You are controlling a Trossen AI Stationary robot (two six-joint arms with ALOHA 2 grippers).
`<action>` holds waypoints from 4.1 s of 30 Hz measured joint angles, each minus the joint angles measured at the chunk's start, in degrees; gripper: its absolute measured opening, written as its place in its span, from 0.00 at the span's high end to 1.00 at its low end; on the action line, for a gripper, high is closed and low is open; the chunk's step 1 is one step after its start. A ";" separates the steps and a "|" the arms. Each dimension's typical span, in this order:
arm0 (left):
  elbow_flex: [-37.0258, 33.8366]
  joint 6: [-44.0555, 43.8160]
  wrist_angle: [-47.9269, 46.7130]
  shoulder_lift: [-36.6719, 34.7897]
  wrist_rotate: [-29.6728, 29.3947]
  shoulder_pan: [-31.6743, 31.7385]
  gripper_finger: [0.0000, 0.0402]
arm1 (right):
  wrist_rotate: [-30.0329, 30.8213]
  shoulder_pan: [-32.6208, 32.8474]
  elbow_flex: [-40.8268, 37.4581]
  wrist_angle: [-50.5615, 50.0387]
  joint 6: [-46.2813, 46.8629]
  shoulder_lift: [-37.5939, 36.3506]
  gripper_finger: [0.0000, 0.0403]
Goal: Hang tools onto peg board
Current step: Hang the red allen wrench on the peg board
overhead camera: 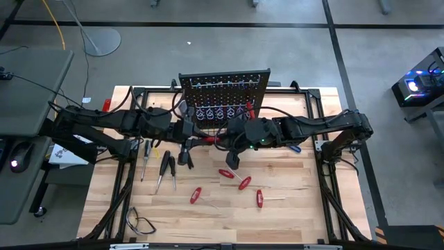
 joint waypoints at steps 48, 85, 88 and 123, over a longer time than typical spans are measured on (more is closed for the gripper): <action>-23.34 -24.97 17.90 -22.58 -13.11 -0.09 0.50 | 66.80 2.51 -19.85 15.23 19.71 -7.78 0.93; -23.34 -17.83 15.61 -22.58 -13.29 -0.11 0.50 | 61.56 -0.46 -19.82 15.34 12.82 -2.25 0.93; -23.34 -17.83 15.06 -22.56 -13.29 -0.11 0.50 | 61.41 -0.44 -19.80 10.09 19.49 -2.25 0.93; -23.34 -25.61 6.07 -23.06 -3.21 -0.09 0.50 | 40.14 15.58 -19.80 5.90 29.14 -8.01 0.60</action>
